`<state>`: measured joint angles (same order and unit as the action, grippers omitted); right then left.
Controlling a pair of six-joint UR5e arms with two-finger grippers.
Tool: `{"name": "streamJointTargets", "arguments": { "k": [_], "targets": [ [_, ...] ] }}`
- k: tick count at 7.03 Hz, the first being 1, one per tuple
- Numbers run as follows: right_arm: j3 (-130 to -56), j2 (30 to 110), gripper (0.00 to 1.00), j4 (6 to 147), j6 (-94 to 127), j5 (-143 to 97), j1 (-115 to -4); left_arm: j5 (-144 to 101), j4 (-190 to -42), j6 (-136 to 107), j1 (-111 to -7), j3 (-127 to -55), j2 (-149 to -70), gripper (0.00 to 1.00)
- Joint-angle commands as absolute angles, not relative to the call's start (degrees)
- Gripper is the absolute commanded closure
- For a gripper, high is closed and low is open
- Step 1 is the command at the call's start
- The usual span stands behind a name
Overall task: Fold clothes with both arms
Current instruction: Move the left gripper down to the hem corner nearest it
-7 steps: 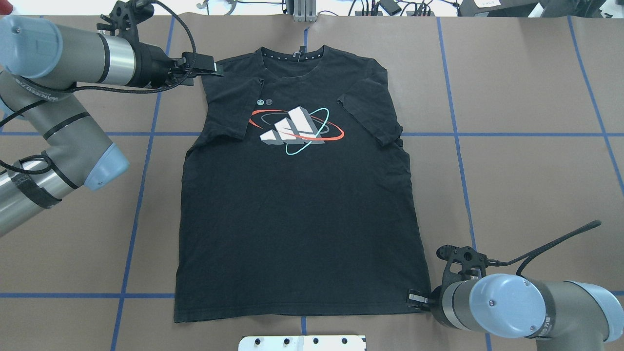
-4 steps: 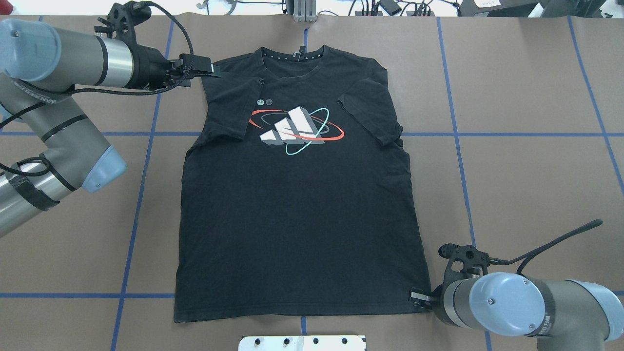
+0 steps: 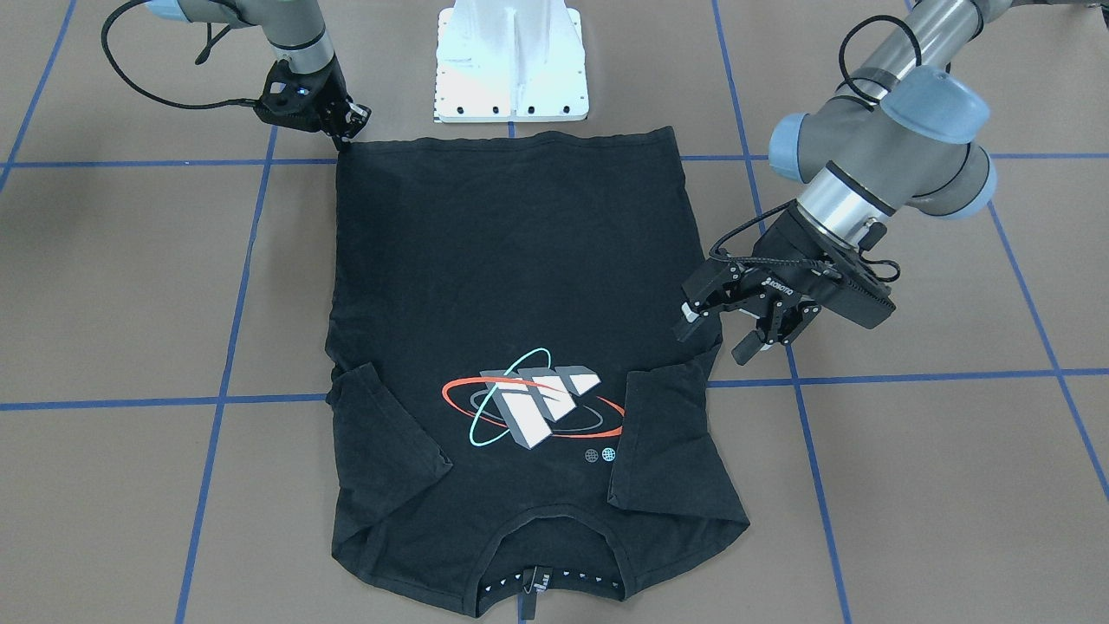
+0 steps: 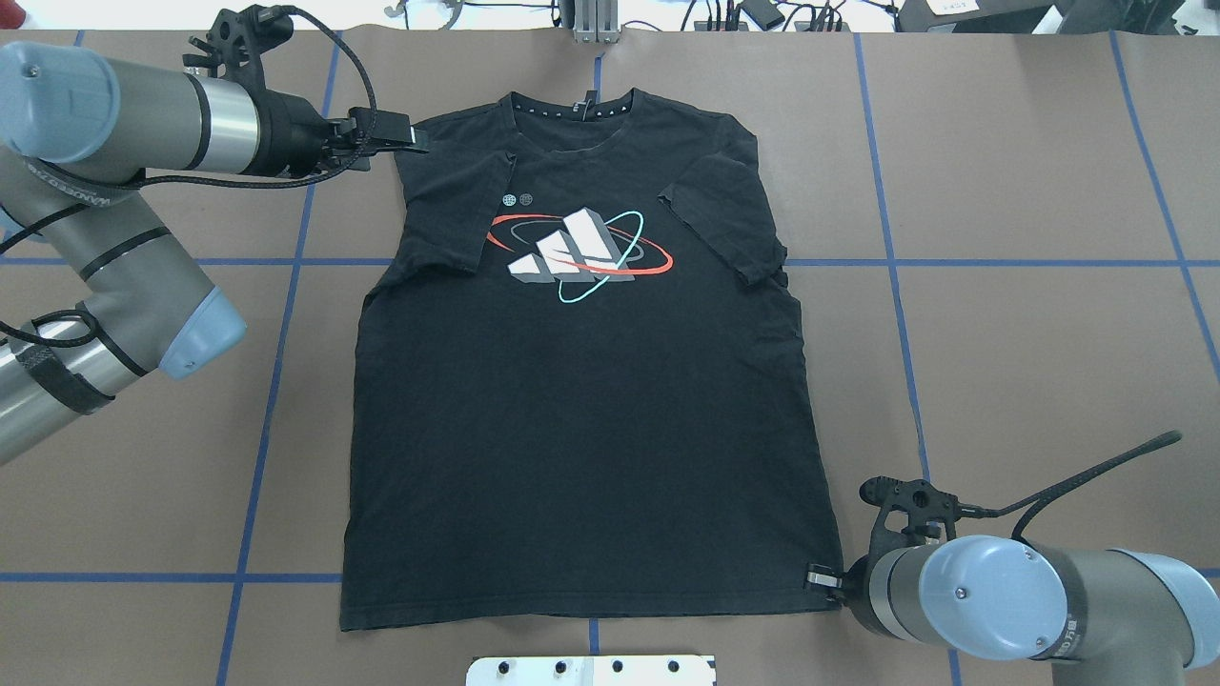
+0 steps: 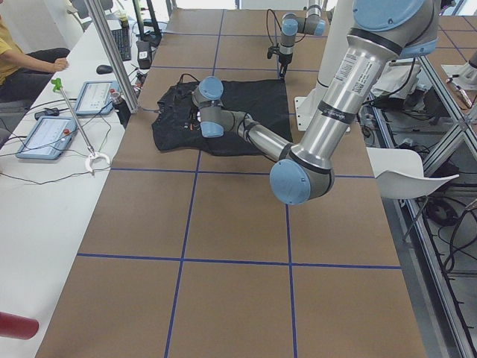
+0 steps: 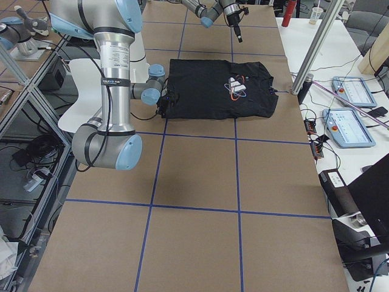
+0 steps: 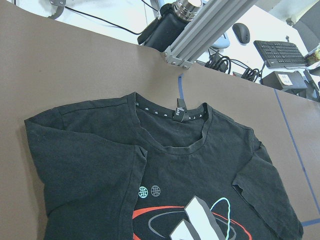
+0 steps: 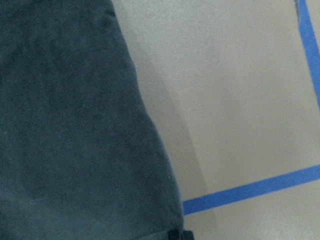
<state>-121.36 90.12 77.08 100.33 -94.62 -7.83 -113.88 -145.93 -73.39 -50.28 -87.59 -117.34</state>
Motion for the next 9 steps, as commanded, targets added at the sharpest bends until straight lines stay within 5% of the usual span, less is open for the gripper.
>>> {"name": "streamJointTargets", "arguments": {
  "k": [1,3,5,9],
  "targets": [
    [-123.30,90.26,1.00,77.08,100.37,-94.66,-8.26,-114.08,-145.90,-73.82,-50.19,-87.97,-117.16,0.01],
    [-124.89,90.44,1.00,77.08,100.37,-95.01,-8.44,-113.91,-144.24,-78.19,-47.74,-92.95,-109.99,0.01],
    [-125.07,90.53,1.00,77.08,100.46,-95.01,-8.35,-113.65,-133.56,-80.14,-44.32,-109.70,-97.01,0.01],
    [-125.16,90.79,1.00,76.99,100.99,-94.66,-7.73,-101.61,-132.46,-104.20,-21.23,-118.53,-85.90,0.01]
  ]
}}
